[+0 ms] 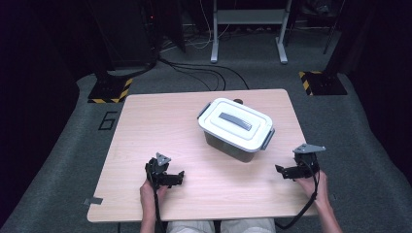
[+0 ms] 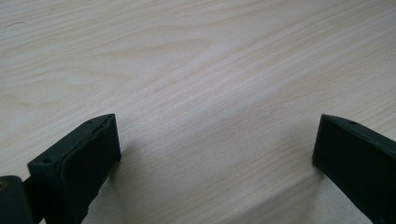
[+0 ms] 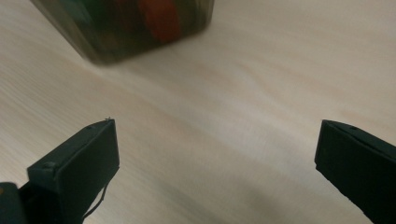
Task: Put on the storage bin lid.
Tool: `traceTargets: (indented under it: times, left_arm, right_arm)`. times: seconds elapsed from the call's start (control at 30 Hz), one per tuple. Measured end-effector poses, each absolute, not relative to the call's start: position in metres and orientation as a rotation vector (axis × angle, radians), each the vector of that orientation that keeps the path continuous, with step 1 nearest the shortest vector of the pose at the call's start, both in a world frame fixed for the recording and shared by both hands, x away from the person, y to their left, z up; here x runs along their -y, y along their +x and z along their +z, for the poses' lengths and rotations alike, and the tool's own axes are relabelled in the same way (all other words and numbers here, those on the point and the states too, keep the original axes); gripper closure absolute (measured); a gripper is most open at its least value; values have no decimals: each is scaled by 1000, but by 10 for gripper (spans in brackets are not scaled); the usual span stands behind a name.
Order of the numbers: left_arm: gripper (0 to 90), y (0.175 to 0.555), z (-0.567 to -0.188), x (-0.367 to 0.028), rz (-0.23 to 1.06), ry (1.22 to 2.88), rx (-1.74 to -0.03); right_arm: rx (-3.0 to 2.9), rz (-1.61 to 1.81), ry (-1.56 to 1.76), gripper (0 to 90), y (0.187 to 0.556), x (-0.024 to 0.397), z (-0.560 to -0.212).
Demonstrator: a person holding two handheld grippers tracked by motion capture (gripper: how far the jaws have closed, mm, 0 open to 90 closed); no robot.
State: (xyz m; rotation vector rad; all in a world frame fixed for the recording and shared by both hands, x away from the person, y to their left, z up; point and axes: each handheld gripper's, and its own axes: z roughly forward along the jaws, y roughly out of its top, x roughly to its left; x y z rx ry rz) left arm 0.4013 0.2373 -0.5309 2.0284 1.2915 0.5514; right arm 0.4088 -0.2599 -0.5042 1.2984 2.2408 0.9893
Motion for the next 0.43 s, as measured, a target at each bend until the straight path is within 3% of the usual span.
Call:
traceTargets:
  times: [0.13,0.43]
  left_arm:
    - [5,401,-531,-237,551,2029,-1293]
    - [4,401,-531,-237,552,2029,-1293]
  right_arm:
    - [-2254,959,1321,0,406,258,-527]
    - [-2222,928,1313,0,402,255,-529]
